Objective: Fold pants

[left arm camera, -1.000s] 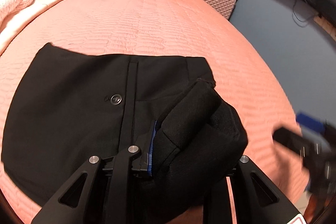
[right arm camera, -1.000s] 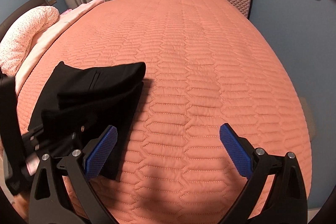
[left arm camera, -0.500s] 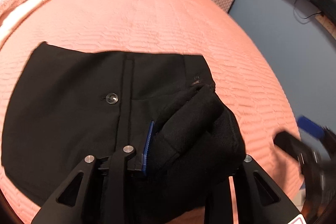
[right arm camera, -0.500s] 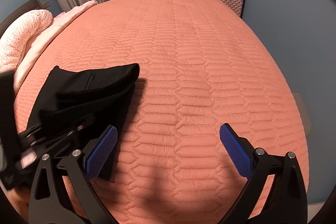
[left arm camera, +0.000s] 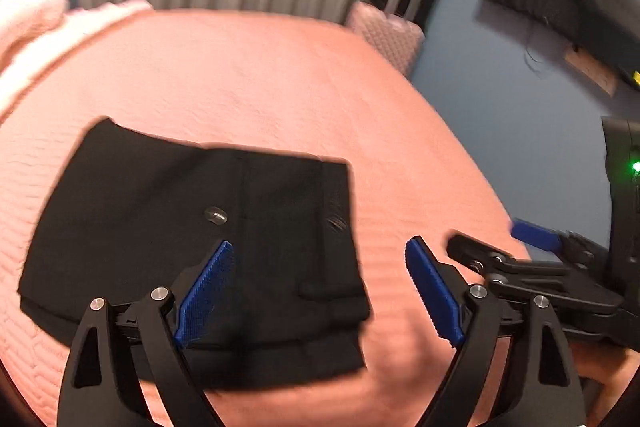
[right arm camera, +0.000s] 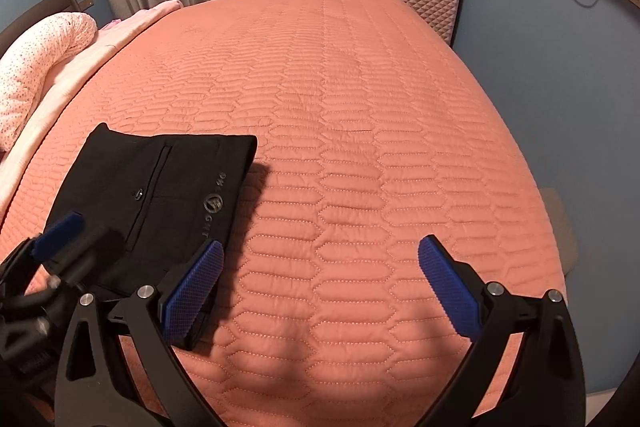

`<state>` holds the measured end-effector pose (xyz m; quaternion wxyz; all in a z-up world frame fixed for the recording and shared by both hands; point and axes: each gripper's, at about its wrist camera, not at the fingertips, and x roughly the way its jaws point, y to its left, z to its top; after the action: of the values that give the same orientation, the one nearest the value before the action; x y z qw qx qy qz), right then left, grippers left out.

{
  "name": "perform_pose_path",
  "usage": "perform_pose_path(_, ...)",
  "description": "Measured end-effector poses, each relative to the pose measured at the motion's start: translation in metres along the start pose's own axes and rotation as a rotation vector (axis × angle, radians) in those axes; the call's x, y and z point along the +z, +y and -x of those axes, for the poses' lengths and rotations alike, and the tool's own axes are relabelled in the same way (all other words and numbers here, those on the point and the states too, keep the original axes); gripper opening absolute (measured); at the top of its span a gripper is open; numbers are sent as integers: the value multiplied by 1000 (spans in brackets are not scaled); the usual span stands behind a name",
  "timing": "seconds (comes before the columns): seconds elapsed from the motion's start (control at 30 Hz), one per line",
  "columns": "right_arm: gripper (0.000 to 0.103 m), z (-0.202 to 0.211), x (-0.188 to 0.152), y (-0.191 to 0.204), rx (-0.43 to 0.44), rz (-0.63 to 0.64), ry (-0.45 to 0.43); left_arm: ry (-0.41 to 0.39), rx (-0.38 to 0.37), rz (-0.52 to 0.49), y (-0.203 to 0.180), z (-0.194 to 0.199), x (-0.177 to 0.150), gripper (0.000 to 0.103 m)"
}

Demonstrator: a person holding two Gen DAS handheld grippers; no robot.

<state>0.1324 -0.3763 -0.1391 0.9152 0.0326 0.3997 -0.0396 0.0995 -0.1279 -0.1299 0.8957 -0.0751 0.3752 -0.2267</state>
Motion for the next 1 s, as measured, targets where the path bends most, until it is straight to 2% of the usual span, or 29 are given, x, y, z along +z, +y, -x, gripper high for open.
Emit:
perform_pose_path(0.07,97,3,1,-1,-7,10,-8,-65,-64,7,-1,21,6,84)
perform_pose_path(0.1,97,4,2,-1,-10,13,-8,-74,-64,-10,1,30,9,84)
perform_pose_path(0.2,97,3,5,-3,10,3,-11,-103,28,-107,23,49,23,85)
perform_pose_path(0.3,97,-1,7,4,127,-55,-2,-80,143,-143,72,38,55,85)
perform_pose_path(0.33,97,-4,9,10,164,-65,3,-62,186,-139,93,27,65,85)
perform_pose_path(0.4,97,-12,14,29,195,-40,13,51,244,-135,124,1,76,84)
perform_pose_path(0.43,97,-16,16,39,196,-16,15,129,245,-126,145,-23,79,84)
perform_pose_path(0.53,97,-32,27,81,254,60,25,249,241,-106,178,-66,74,80)
perform_pose_path(0.57,97,-37,30,92,279,70,35,264,290,-130,189,-82,70,80)
perform_pose_path(0.6,97,-44,33,105,315,85,49,265,302,-135,196,-88,68,83)
perform_pose_path(0.67,97,-57,42,136,375,128,64,233,263,-53,211,-86,73,83)
perform_pose_path(0.7,97,-64,46,148,406,145,72,214,275,-38,215,-84,76,83)
perform_pose_path(0.77,97,-80,55,172,453,173,75,159,363,-24,221,-75,82,78)
perform_pose_path(0.8,97,-89,58,181,473,183,84,137,358,1,226,-70,85,78)
perform_pose_path(0.83,97,-99,60,187,487,194,94,102,303,37,231,-60,90,78)
perform_pose_path(0.87,97,-115,61,193,502,211,119,80,291,51,238,-50,92,80)
perform_pose_path(0.9,96,-125,61,193,483,225,135,74,329,34,241,-51,93,81)
perform_pose_path(0.93,95,-136,60,188,415,241,143,101,375,-1,245,-56,93,81)
perform_pose_path(0.97,84,-146,58,172,381,245,143,165,442,-55,251,-72,89,83)
perform_pose_path(1.0,60,-145,58,159,391,228,131,193,423,-60,261,-80,86,85)
